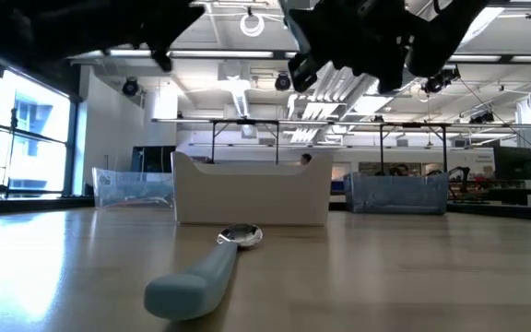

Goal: Sort silverware by color (type)
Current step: Put the blue patterned spoon into the black bin

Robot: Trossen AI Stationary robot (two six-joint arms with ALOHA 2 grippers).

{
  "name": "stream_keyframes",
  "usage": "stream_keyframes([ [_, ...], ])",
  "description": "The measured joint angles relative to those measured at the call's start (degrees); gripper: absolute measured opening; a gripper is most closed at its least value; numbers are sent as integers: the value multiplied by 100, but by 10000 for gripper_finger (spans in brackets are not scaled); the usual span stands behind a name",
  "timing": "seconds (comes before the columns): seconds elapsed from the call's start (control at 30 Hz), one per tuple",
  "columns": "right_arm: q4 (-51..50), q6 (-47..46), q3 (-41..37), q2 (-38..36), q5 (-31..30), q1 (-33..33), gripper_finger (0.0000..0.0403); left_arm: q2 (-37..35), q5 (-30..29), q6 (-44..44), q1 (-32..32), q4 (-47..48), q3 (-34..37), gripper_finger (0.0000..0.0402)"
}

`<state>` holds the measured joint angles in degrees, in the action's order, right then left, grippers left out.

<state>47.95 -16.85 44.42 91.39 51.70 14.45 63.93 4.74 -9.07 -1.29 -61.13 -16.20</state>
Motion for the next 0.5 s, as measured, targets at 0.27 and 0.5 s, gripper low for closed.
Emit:
stream_keyframes([
  [0.27,588,175,-9,11,377,-233,14,921,1115,521,-135,1326,-1735,137],
  [0.5,592,230,125,11,428,-248,14,1854,1729,559,-137,1344,-2564,137],
])
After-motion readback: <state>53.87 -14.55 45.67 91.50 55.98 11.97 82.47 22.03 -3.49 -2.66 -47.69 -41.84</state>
